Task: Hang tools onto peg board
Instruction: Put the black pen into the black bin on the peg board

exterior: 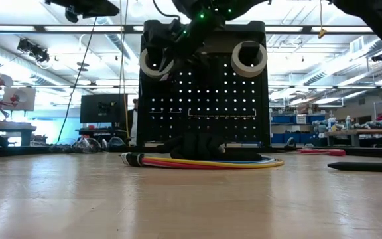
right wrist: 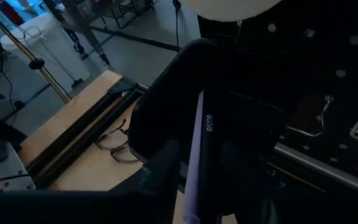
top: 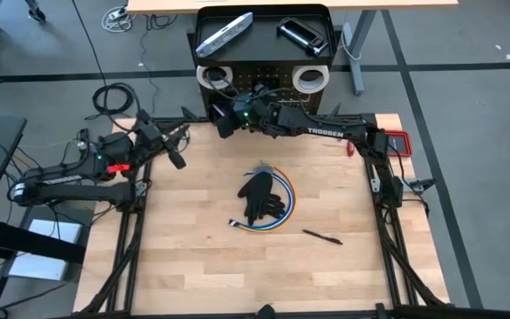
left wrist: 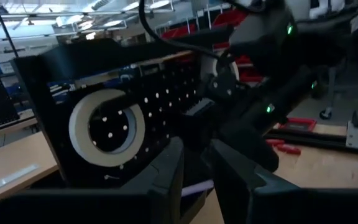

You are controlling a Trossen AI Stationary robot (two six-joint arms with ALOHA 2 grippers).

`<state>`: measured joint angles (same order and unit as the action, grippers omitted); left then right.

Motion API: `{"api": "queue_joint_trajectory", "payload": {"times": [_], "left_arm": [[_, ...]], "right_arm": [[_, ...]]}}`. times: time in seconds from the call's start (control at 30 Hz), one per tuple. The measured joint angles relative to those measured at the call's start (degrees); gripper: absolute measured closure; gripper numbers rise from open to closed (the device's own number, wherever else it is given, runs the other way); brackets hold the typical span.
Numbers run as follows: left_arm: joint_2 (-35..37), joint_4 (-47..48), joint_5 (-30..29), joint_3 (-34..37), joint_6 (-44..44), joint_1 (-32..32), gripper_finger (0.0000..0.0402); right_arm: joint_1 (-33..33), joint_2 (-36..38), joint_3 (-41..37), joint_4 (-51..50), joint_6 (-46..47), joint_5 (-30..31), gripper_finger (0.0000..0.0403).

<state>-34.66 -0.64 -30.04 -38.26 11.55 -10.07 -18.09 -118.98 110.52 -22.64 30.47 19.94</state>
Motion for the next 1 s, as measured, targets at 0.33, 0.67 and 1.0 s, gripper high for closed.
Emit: {"api": "queue_joint_trajectory", "payload": {"times": [0.33,0.67,1.0], "left_arm": [[4.83,8.64,8.81,0.00,-2.69,3.04,0.0316],[4.49,8.72,12.22,0.00,-8.96,3.81,0.0316],[0.17,7.26,20.14,0.53,-16.52,3.95,0.0316]], "right_arm": [[9.19,7.78,0.07,-10.50,-18.65,7.80,0.0252],[29.04,16.51,-13.65,-18.11,-17.61,15.02,0.0252],[48.55,26.15,-44.06,-13.68,11.16,15.62,0.0252]]}}
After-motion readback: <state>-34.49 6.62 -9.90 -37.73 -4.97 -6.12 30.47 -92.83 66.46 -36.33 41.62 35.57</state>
